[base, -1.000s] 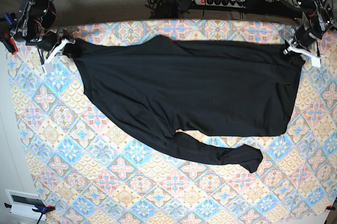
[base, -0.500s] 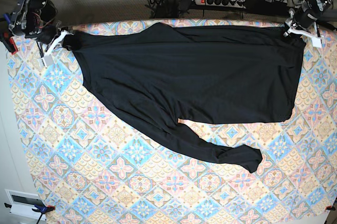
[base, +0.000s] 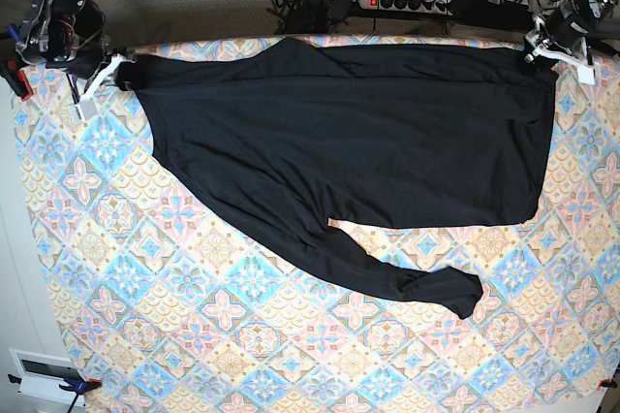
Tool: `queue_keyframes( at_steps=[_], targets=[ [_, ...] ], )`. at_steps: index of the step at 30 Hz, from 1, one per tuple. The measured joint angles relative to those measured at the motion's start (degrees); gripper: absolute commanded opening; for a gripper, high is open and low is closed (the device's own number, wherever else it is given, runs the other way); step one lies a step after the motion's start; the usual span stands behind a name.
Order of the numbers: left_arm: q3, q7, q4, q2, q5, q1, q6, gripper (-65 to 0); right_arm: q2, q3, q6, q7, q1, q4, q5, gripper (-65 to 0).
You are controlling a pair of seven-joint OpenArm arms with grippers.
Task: Layout the t-shirt on the table in an organized manner, then fold the t-shirt properly
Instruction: 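Pull the shirt edge with the left gripper away from the right gripper, then release the shirt with the left gripper and move it toward the shirt's side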
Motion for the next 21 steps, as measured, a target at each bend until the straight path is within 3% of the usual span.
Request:
queue_keyframes(
  at_steps=[3,8,12,17,21],
  targets=[
    [-1.03,1.44,2.91,0.59,0.35,0.26,-0.04,-38.0,-0.02,1.75,-0.02,-0.04,0.02,0.00,-0.31,-51.6],
    [-10.54,1.77,3.10,0.31,-3.37,-2.10,0.52,-38.0,-0.02,4.50,-0.20,-0.15,-0.13,2.01,-1.07,-51.4],
    [-9.73,2.14,3.13,-0.68,-2.49,-8.76,0.44,-38.0,0.15,5.25,-0.22,0.04,0.02,5.05,-1.07,-51.4],
    [-9.90,1.60,2.82,-1.97,4.98,-16.98,0.98,-38.0,0.15,5.20,-0.20,-0.39,0.00,6.49,-3.91,-50.9],
    [-4.63,1.38,-1.75,-1.60,10.80,-27.08,0.11,-38.0,0.04,5.16,-0.20,-0.31,0.00,6.49,-4.37,-44.9]
  ],
)
